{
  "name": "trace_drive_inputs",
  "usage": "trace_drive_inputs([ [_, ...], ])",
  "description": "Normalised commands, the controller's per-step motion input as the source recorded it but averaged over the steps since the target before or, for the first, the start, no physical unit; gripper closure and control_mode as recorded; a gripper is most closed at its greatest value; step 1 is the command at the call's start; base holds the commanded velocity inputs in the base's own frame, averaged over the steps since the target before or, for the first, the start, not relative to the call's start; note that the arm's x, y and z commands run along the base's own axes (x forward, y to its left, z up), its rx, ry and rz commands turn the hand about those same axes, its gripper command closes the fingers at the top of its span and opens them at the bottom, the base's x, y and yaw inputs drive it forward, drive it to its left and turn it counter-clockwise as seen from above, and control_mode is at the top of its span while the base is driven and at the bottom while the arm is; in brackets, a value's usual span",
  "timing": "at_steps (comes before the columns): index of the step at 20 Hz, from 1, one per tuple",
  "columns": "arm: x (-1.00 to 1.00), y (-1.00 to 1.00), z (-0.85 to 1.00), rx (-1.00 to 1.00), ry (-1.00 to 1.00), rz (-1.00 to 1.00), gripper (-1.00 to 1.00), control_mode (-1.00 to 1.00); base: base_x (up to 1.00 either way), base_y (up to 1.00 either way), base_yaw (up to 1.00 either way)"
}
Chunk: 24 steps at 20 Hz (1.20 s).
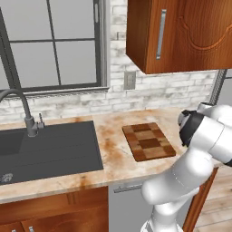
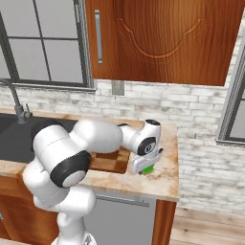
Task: Pick up the sponge from the counter and clean the cutting board by briefly scrubbing or pressing down on the cutting board. Once finished, release the sponge.
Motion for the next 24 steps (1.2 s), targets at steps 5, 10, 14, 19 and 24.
trace_drive_inputs([
  [5, 0.00, -0.12, -0.29, 0.00, 0.00, -0.11, 1.00, -1.00, 0.00, 0.00, 0.00],
  [10, 0.00, 0.00, -0.43, 0.00, 0.00, -0.09, -1.00, -1.00, 0.00, 0.00, 0.00],
  [14, -0.01, 0.00, -0.21, 0.02, -0.02, -0.10, -1.00, -1.00, 0.00, 0.00, 0.00],
  [19, -0.05, 0.00, 0.18, 0.01, -0.07, -0.10, -1.00, -1.00, 0.00, 0.00, 0.00],
  [24, -0.12, 0.03, 0.63, 0.00, -0.14, -0.11, -1.00, -1.00, 0.00, 0.00, 0.00],
])
